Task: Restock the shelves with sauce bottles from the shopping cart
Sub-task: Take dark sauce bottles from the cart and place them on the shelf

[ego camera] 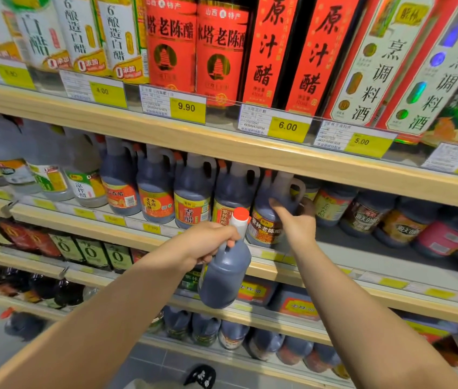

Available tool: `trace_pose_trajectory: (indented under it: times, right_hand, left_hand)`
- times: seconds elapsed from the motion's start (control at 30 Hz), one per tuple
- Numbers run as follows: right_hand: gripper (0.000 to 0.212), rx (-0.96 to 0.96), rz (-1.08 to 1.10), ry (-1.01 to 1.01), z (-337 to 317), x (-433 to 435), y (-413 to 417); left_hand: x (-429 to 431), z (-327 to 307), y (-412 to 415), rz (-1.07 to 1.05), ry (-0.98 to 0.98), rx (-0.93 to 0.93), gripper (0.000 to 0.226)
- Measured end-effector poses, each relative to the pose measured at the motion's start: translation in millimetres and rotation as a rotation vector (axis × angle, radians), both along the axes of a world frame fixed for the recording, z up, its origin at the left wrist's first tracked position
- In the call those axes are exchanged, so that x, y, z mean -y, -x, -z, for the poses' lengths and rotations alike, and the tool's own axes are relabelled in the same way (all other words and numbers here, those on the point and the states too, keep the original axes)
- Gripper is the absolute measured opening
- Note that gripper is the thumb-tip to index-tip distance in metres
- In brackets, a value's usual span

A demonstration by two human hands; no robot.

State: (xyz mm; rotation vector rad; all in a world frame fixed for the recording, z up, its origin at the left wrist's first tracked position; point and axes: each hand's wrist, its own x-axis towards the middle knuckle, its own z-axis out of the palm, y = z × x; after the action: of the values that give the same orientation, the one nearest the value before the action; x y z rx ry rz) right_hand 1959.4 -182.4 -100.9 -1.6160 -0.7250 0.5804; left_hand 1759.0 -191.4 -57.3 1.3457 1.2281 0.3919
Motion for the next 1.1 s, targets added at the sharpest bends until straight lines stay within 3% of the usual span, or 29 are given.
trace_pose_trajectory:
  times: [0.2,0.53,0.67,0.77,0.8,0.97,1.1]
  right_hand:
    - [0.045,0.029,-0.134,0.044,-2.5,2.3,-18.3]
    - [0.038,-0.011,-0.191,0.038,-4.1,25.3,-10.8]
    - [0.007,0.233,0.002,0.045,14.2,75.4,-3.7]
    - [0.009,0.419,-0.011,0.005,34.7,109.4,9.4]
    - [0.015,0.438,-0.033,-0.006,36.9,117.0,15.6]
    - [0.09,0.499,-0.075,0.16,34.9,135.6,43.9]
    - [0.108,0.43,0.087,0.313,24.7,123.2,50.6]
  left_hand:
    - [-0.9,-9.4,3.8,-0.01,-0.013,0.029,0.026]
    - [-1.1,-21.5,-5.7,0.048,0.069,0.099,0.022]
    - [6.4,-34.4,-25.0,0.062,0.199,0.249,0.021]
    - [15.0,-39.9,-41.0,0.069,0.301,0.374,0.019]
    - [18.0,-41.8,-46.4,0.073,0.347,0.417,0.019]
    - [38.5,-54.6,-71.8,0.154,0.526,0.525,0.006]
    - [62.3,-58.7,-91.5,0.248,0.635,0.532,0.017]
